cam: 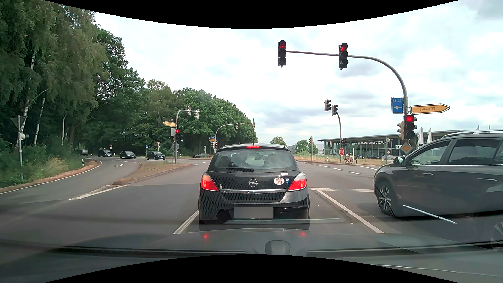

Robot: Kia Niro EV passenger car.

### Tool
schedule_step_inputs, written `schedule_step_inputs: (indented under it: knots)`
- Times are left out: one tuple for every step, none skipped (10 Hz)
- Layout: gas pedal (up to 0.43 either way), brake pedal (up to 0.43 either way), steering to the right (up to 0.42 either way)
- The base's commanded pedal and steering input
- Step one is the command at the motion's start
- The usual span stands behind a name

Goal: Follow the waypoints while adhering to traffic rules and regulations

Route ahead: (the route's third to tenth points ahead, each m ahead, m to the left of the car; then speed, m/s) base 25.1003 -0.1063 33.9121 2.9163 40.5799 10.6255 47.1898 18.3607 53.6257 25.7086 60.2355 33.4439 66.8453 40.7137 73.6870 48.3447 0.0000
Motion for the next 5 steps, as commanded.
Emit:
schedule_step_inputs:
  knots:
    - [0.000,0.238,-0.004]
    - [0.000,0.244,-0.004]
    - [0.000,0.244,-0.004]
    - [0.000,0.244,-0.004]
    - [0.000,0.244,-0.004]
